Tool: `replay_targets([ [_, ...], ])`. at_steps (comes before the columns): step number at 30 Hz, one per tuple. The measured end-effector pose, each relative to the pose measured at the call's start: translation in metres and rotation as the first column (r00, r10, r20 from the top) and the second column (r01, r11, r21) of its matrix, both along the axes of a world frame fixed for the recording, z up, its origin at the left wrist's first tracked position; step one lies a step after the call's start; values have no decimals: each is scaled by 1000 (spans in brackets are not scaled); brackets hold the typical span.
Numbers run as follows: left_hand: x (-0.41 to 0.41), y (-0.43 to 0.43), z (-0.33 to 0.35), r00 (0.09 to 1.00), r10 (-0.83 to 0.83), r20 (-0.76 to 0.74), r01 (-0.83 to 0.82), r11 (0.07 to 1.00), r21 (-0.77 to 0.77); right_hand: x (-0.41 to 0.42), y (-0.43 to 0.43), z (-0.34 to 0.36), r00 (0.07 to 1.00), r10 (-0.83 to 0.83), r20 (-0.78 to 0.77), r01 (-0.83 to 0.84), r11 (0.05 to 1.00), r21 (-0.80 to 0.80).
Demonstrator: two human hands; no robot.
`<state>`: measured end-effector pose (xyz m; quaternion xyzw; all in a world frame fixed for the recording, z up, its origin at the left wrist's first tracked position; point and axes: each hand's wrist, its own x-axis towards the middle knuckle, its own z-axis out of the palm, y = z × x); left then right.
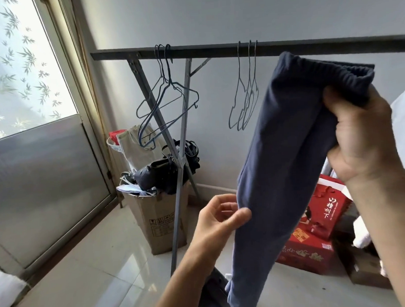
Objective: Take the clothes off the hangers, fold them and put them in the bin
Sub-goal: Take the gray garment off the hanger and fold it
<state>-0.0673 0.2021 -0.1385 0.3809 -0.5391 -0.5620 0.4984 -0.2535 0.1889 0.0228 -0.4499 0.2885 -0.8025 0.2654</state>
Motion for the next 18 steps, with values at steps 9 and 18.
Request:
replay_targets([
  [9, -18, 4, -5, 935, 329, 134, -299, 932, -203, -5, -6, -6, 978, -211, -3, 211, 978, 3],
  [18, -9, -3, 1, 741, -250, -624, 431, 889, 156, 1, -2, -18, 988, -140, 67, 137, 990, 46],
])
